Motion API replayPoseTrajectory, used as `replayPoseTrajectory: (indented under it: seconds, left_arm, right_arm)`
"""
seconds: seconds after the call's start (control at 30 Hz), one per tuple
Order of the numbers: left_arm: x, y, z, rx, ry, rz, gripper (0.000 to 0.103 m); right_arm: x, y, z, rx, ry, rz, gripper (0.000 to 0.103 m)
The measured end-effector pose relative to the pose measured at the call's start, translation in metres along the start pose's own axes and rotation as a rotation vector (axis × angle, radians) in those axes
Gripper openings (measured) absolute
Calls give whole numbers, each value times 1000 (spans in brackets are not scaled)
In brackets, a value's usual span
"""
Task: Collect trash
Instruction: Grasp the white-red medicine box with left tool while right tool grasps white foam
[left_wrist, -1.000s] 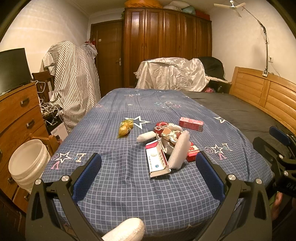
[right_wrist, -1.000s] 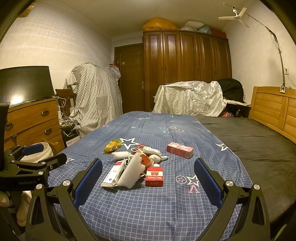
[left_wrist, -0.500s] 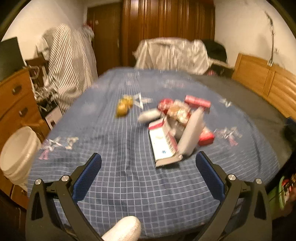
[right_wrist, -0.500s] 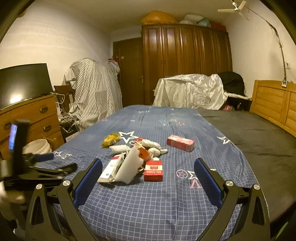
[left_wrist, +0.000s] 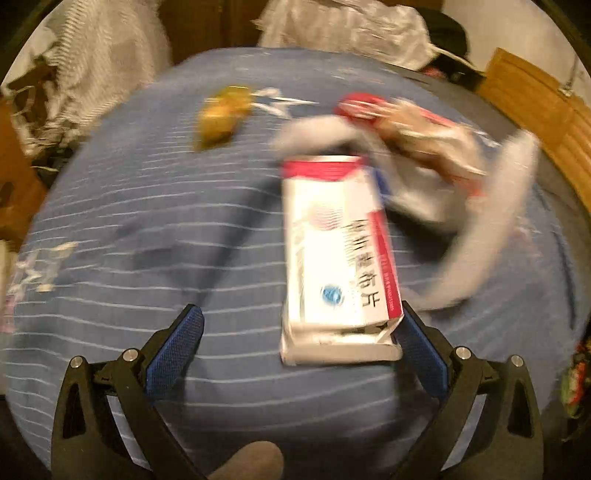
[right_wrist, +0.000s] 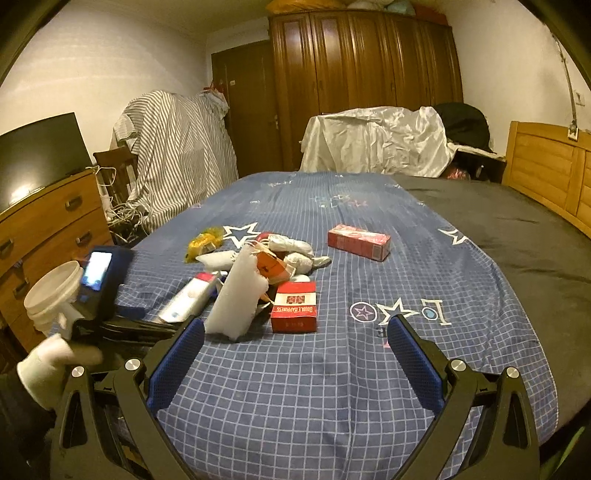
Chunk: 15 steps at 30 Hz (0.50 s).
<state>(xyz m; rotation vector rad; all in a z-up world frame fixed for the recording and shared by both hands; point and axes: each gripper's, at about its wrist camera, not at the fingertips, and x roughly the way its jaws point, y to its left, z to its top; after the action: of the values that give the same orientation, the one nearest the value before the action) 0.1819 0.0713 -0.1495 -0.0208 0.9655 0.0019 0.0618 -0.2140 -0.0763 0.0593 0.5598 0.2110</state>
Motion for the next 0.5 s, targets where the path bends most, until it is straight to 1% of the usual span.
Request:
replayPoseTrajectory:
  seconds: [0.07, 0.1, 0.13, 0.2, 0.23, 0.3, 0.37, 0.4, 0.43, 0.5]
  left_arm:
    - [-2, 29, -2, -40, -12, 84, 98]
    - [-4, 49, -3, -79, -13, 120, 98]
    - [-6, 63, -4, -104, -12, 134, 98]
    - [-10, 73, -3, -95, -20, 145, 98]
    - [-13, 71, -2, -60, -28, 126, 98]
    - [-18, 58, 2, 18, -55, 65, 98]
    - [-20, 45, 9, 82, -88, 6, 98]
    - [-19, 39, 15, 127, -105, -18, 98]
    - [-17, 34, 21, 169, -116, -26, 98]
    - [-1, 31, 30, 229, -107, -19, 98]
  right_arm:
    - [9, -2, -1, 5, 10, 5, 99]
    - [17, -2, -2, 3, 22, 14, 99]
    - [23, -2, -2, -1, 36, 23, 99]
    - [39, 4, -2, -26, 66, 58, 99]
    - [44, 7, -2, -33, 74, 73, 99]
    - [61, 8, -1, 7, 102, 165, 99]
    - [87, 3, -3, 150, 155, 297, 99]
    - [96, 5, -4, 187, 169, 331, 98]
    - [106, 9, -6, 220, 182, 351, 98]
    - [128, 13, -8, 289, 199, 366, 98]
